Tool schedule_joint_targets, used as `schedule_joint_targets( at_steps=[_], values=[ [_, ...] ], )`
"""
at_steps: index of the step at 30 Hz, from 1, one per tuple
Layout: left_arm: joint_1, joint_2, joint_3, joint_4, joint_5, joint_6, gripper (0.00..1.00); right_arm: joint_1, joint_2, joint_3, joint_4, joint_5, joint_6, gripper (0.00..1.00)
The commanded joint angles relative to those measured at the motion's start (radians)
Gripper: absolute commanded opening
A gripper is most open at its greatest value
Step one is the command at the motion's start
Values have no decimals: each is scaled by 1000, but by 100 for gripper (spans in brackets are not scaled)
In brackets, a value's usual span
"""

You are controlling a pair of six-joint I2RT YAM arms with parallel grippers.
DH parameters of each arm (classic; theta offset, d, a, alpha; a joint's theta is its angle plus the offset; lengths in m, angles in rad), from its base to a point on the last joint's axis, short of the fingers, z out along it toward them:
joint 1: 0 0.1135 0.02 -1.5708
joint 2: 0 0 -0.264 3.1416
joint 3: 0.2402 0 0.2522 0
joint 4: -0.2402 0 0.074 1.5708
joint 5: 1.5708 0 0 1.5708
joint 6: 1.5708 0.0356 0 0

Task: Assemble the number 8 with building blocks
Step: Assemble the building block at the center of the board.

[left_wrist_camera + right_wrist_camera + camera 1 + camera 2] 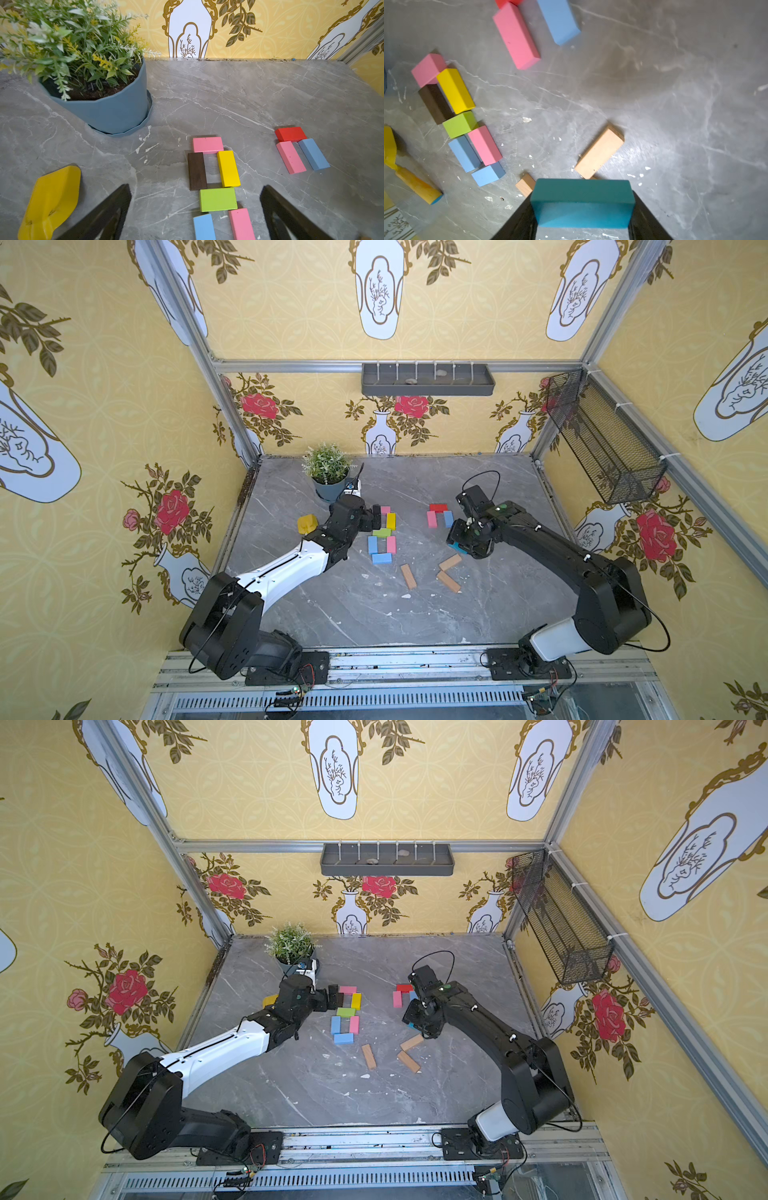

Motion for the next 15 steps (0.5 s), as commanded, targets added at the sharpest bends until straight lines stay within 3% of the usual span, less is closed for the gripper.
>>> schedule_joint_targets(
  at_steps=[1, 15],
  values=[
    [2, -8, -8, 2, -12, 0, 100, -4, 93, 83, -76, 28, -209, 57],
    [3, -8, -11, 1, -15, 5, 100, -1, 377, 215, -20, 19, -393, 59]
  ],
)
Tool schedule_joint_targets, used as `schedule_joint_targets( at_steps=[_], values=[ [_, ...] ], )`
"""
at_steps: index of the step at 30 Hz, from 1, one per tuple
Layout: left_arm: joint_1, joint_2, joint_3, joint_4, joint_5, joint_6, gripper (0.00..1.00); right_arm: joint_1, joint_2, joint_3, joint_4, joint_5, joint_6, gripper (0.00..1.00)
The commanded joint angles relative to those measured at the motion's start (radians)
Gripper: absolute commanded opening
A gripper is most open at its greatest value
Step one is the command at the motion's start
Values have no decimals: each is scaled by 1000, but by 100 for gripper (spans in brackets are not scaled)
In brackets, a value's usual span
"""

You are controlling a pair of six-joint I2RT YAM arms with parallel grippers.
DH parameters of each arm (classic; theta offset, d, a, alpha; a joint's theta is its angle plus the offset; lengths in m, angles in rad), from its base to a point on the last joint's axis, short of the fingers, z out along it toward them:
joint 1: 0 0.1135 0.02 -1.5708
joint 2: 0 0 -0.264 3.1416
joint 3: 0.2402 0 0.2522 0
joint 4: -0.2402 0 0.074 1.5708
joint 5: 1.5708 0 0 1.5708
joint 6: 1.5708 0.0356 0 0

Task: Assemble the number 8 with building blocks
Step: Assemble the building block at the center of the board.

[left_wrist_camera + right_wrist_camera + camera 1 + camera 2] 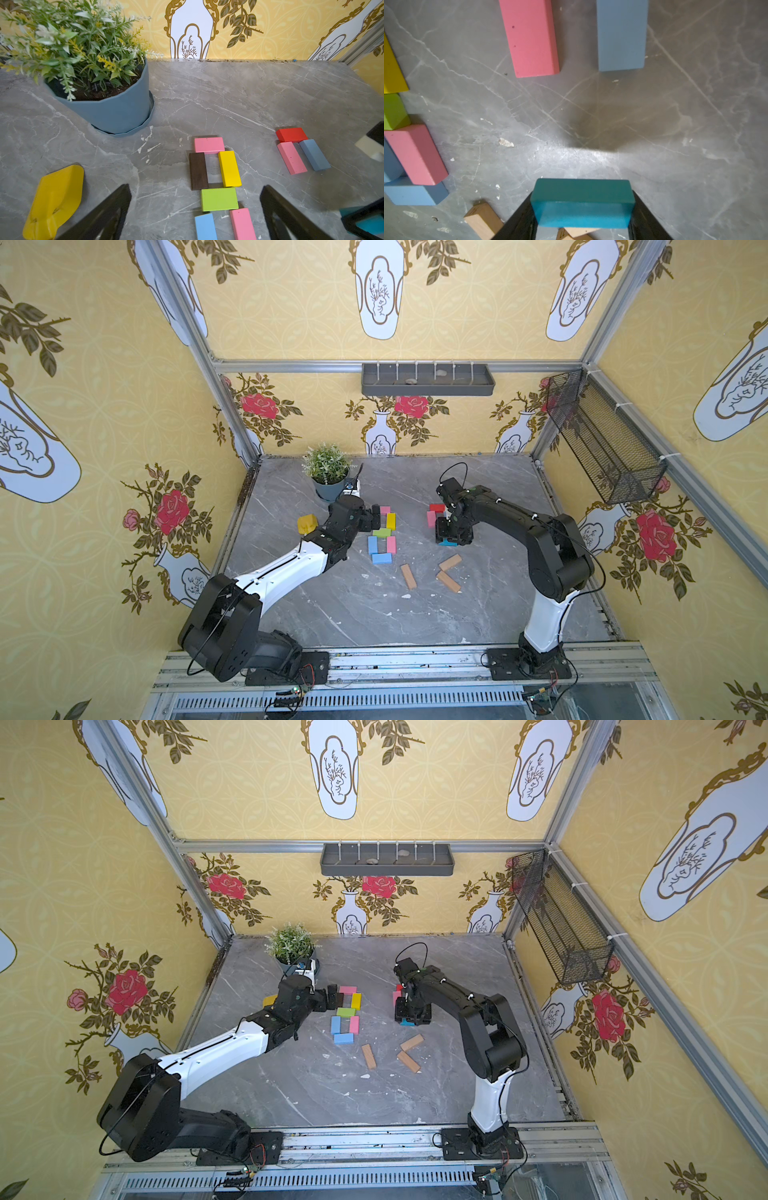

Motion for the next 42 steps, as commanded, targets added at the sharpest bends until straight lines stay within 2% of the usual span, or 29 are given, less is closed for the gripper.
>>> schedule_joint_targets(
  at_steps=[1, 11, 42],
  values=[
    [2, 1, -8, 5, -9, 5, 100, 1, 33, 17, 12, 19, -48, 59],
    [2, 6, -5, 5, -7, 5, 100, 2, 105, 53, 17, 66, -69, 59],
    [5, 13, -3, 4, -8, 6, 100, -12, 220, 140, 37, 100, -87, 61]
  ],
)
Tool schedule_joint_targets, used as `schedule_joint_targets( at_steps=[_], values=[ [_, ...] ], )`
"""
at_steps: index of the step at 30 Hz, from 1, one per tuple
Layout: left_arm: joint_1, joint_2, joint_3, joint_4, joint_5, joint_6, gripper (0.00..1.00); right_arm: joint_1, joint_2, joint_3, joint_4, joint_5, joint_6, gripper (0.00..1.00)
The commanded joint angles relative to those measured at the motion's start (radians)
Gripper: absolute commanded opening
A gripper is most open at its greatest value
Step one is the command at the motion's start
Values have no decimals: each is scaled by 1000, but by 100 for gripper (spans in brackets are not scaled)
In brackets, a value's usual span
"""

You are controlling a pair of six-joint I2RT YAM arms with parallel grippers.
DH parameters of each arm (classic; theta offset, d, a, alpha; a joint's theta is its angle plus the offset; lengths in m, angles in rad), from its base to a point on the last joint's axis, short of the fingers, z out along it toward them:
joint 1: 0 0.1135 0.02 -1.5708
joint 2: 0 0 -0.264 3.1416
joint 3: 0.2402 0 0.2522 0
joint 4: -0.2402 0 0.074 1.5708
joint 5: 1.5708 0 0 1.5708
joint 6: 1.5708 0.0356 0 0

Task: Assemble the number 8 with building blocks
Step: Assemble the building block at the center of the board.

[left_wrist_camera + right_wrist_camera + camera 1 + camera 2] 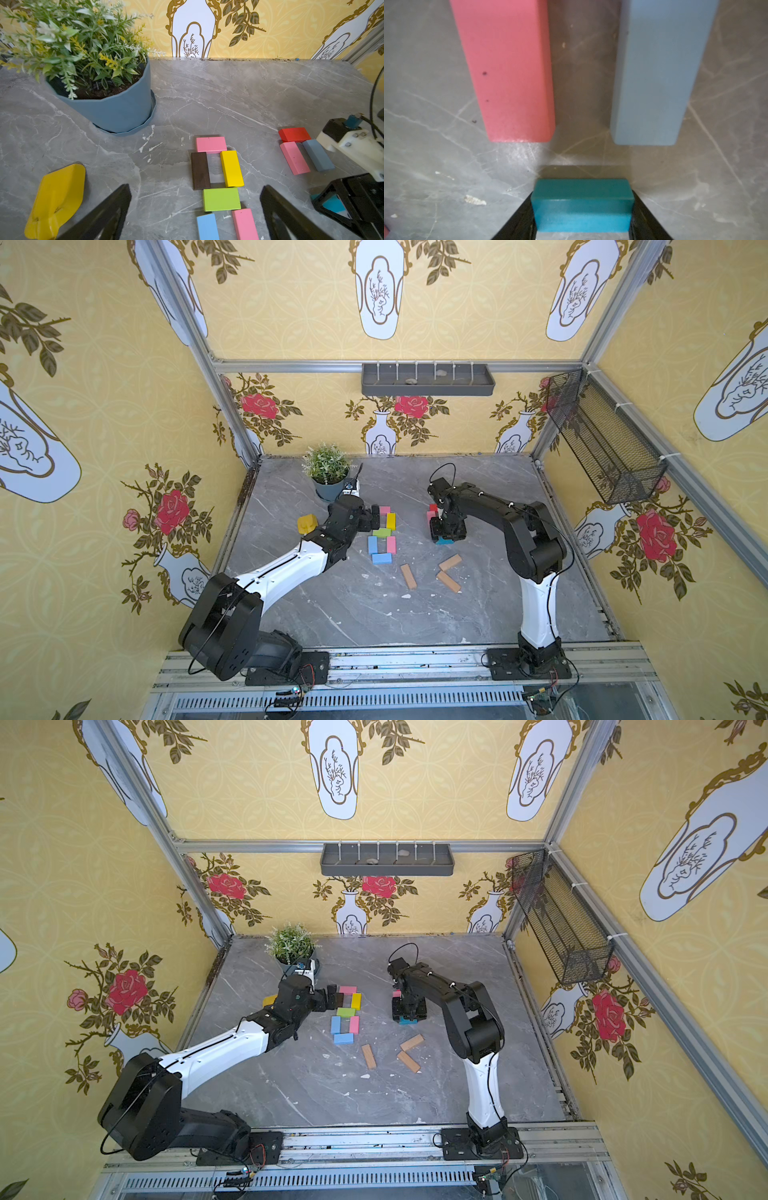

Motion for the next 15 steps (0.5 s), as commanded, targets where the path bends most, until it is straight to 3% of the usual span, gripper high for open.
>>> schedule_joint_targets(
  at_steps=[1, 15],
  values=[
    [0, 7, -2, 4, -8, 5, 100, -3, 23, 0, 57, 37, -6, 61],
    [0, 12, 0, 4, -6, 4, 100, -8, 29, 24, 68, 40, -10, 59]
  ],
)
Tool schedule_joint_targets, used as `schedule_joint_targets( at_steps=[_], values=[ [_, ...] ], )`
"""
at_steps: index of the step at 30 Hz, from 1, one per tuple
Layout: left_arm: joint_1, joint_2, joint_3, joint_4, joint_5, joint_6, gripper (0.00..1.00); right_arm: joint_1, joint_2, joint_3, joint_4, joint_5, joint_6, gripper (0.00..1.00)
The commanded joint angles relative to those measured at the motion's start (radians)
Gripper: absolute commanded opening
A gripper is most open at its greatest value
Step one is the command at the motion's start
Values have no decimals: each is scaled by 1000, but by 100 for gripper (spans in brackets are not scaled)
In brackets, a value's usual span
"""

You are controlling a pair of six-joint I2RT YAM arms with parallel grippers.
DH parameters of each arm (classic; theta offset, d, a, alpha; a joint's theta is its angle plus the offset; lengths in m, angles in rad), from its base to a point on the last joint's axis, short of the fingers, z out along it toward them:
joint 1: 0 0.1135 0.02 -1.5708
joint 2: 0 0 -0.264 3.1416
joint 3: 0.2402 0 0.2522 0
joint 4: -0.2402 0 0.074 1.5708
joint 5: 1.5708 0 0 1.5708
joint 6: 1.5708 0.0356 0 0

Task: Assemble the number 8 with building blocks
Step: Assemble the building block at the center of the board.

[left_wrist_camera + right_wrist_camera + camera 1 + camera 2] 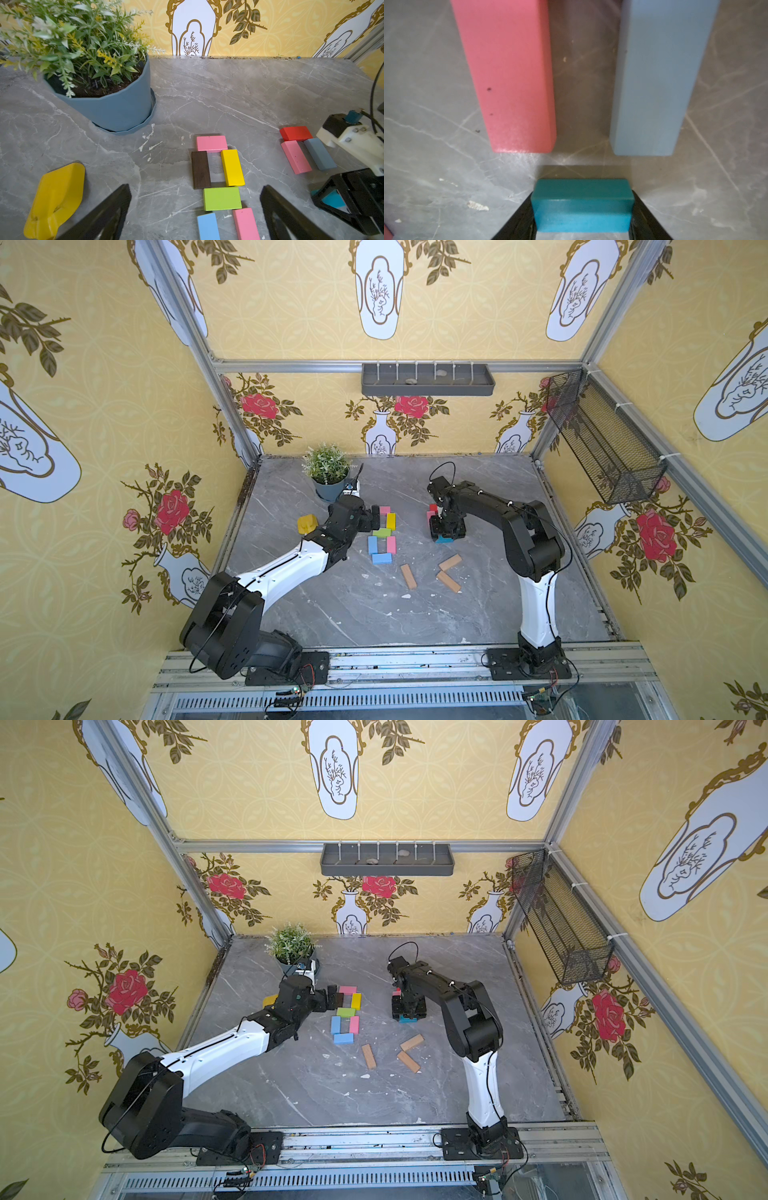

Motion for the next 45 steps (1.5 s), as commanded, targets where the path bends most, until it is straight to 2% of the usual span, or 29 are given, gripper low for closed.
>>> schedule_joint_targets(
  at_steps=[1, 45],
  values=[
    [0, 7, 0, 5, -7, 4, 100, -5, 15, -2, 76, 38, -7, 59],
    [0, 15, 6, 2, 0, 3, 100, -16, 74, 80, 80, 23, 18, 62]
  ],
)
